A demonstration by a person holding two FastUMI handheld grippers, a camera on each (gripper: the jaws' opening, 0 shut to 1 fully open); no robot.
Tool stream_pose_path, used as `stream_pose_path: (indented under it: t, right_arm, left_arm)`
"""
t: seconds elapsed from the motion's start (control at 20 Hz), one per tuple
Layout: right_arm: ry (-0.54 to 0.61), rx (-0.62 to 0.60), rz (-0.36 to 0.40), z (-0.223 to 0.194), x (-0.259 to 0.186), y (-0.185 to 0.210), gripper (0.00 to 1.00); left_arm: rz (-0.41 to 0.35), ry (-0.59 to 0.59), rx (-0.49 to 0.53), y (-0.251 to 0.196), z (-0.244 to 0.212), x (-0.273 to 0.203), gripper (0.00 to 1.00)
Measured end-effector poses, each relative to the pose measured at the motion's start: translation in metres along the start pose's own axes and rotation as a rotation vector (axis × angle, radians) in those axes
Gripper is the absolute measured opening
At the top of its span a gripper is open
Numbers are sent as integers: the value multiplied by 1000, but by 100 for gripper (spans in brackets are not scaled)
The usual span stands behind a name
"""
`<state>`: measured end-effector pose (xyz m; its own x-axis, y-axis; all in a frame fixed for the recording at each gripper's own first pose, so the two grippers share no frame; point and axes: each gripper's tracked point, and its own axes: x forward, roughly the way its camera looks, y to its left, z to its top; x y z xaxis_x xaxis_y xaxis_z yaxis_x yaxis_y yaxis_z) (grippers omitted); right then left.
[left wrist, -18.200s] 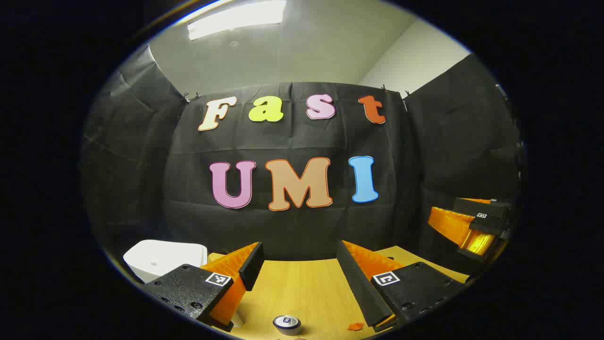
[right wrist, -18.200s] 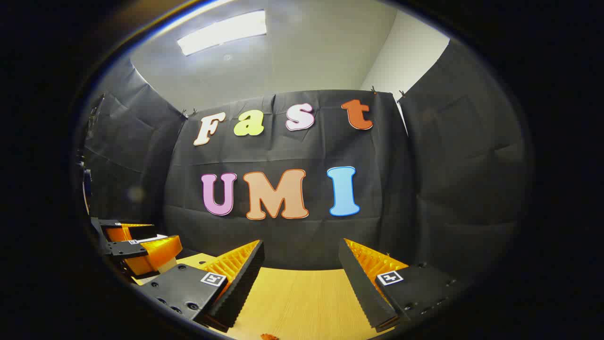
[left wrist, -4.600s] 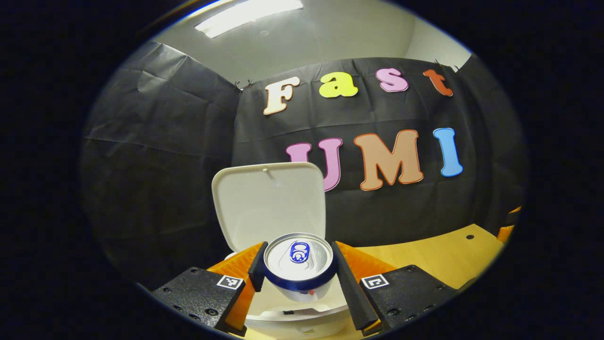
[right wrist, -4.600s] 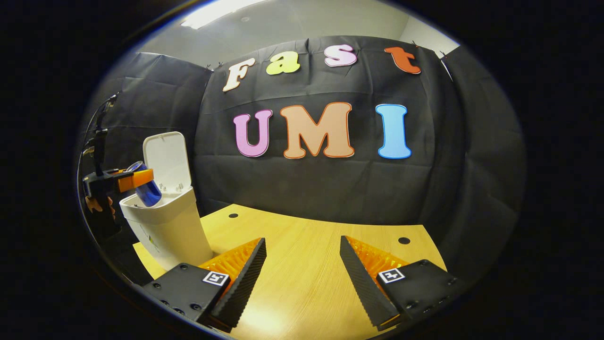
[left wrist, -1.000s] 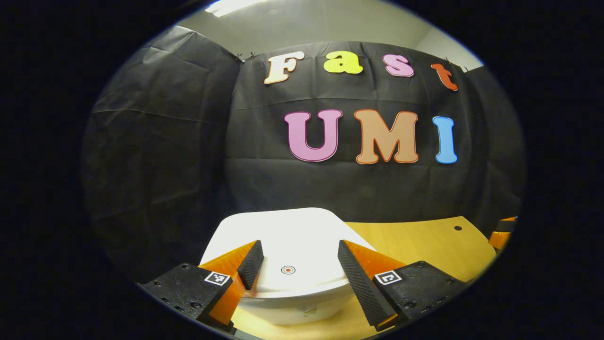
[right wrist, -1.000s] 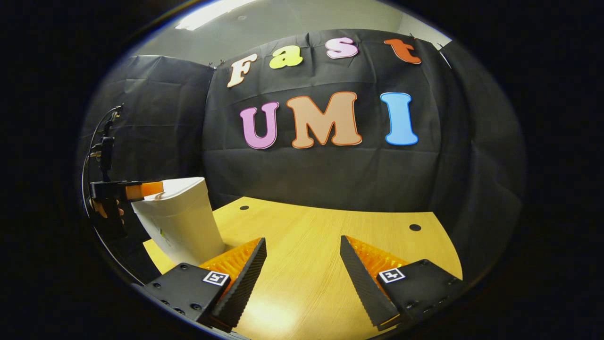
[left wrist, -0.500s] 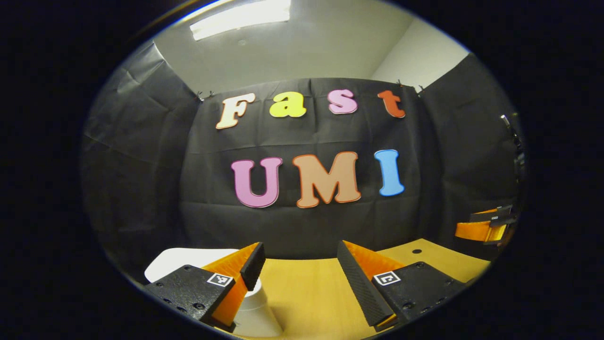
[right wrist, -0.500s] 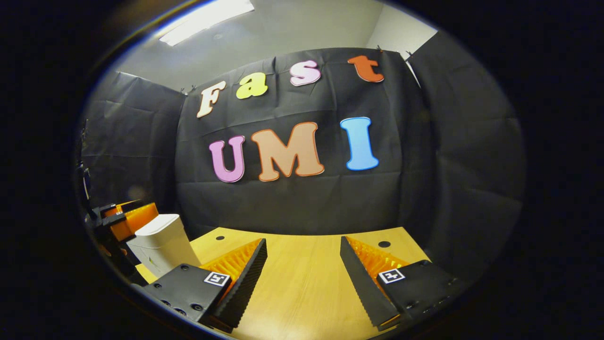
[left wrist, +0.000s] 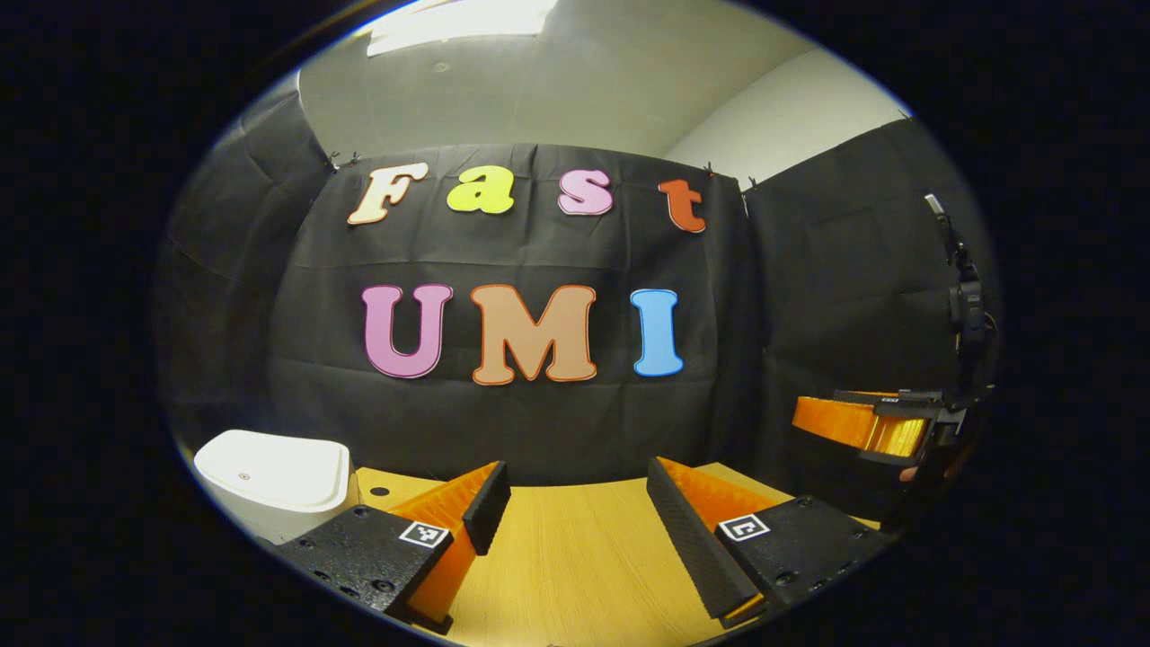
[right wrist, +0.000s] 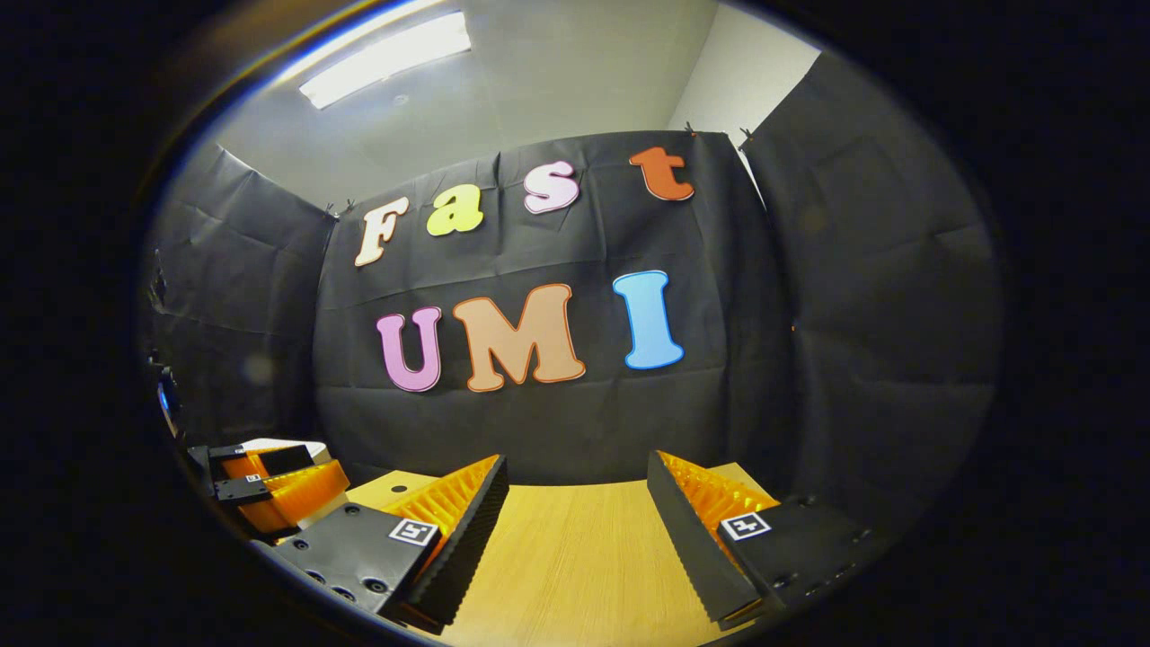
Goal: Press the lid of the desktop garbage bin to open it, pick up the crumpled paper on the desktop and throw it into the bin, then pick up the pop can on the desktop and drop it into the bin, and finally close the garbage bin lid.
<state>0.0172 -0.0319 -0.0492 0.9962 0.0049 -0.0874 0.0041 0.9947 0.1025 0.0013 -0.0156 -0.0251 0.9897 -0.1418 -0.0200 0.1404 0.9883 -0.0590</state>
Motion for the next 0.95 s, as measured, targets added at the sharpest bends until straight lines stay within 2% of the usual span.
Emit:
stream_pose_path:
  t: [0.2,0.25,0.35,0.95]
  right_arm:
    - [-9,5,-11,3,-3,-5,98]
    - [-7,5,-15,3,-3,-7,94]
    - [-6,5,-19,2,-6,-8,98]
    - [-6,-3,-5,4,-12,0,98]
  left_arm:
    - [-3,44,-43,-2,-15,2,93]
    - [-1,53,-53,-3,-16,1,93]
    - [0,51,-65,-4,-14,0,92]
    - [6,40,-31,3,-10,-5,92]
